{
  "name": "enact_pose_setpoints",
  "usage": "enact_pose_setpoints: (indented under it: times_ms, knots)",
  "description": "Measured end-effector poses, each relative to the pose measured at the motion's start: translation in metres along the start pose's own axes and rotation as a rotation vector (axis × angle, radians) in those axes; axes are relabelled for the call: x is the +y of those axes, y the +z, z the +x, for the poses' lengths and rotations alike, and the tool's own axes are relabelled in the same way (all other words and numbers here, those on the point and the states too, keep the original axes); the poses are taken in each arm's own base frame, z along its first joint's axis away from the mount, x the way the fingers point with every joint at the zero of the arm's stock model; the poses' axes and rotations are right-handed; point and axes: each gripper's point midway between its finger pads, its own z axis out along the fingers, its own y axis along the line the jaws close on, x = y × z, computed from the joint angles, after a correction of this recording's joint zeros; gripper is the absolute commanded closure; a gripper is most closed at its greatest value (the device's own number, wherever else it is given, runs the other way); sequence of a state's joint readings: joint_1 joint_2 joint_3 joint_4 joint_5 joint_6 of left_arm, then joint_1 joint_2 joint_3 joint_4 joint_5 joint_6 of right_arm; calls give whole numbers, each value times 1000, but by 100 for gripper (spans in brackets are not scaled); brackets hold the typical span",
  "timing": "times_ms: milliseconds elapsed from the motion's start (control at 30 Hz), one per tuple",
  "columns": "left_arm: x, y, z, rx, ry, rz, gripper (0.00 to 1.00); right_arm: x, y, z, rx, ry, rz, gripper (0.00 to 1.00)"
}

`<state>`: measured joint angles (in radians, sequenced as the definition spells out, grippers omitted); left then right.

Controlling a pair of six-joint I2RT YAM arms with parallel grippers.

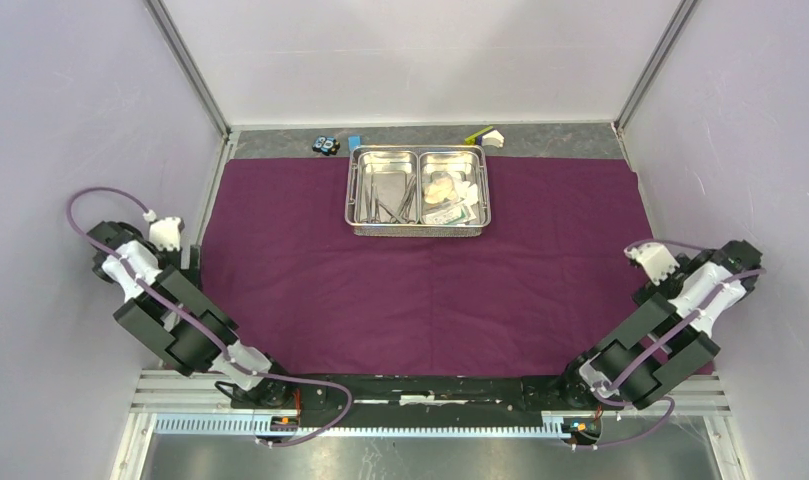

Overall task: Open and lay out the surgical kit
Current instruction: Smooth out the surgical kit at the center of the board, then move the container from the surgical kit.

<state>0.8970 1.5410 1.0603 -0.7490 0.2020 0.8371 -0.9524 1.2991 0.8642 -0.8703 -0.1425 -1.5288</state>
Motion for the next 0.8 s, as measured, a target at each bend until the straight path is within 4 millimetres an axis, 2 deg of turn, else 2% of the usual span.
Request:
enact_pose_setpoints:
  times_ms: [100,167,200,267,367,433,500,667,800]
  knots:
    - [-8,-20,-33,-108,6,35,0,-14,-11,-34,-86,-39,46,2]
    - [-22,-30,-60,-176,27,67,0,-13,-14,-72,-169,-89,56,2]
    - [-36,-33,-76,-207,48,92,0,-10,-16,-93,-219,-117,54,2]
    - [-71,-35,-103,-253,99,159,0,-4,-19,-131,-310,-149,49,2]
    - [-139,-37,-141,-302,165,276,1,6,-23,-178,-435,-153,34,2]
    - [-183,-43,-163,-330,197,353,4,11,-25,-208,-510,-138,19,2]
    - [-221,-53,-193,-373,216,414,7,16,-25,-235,-574,-120,-2,3]
    - [-293,-56,-267,-448,226,507,18,29,-19,-282,-659,-87,-53,4]
    - [-344,-32,-307,-441,215,537,25,34,-19,-300,-702,-58,-62,5]
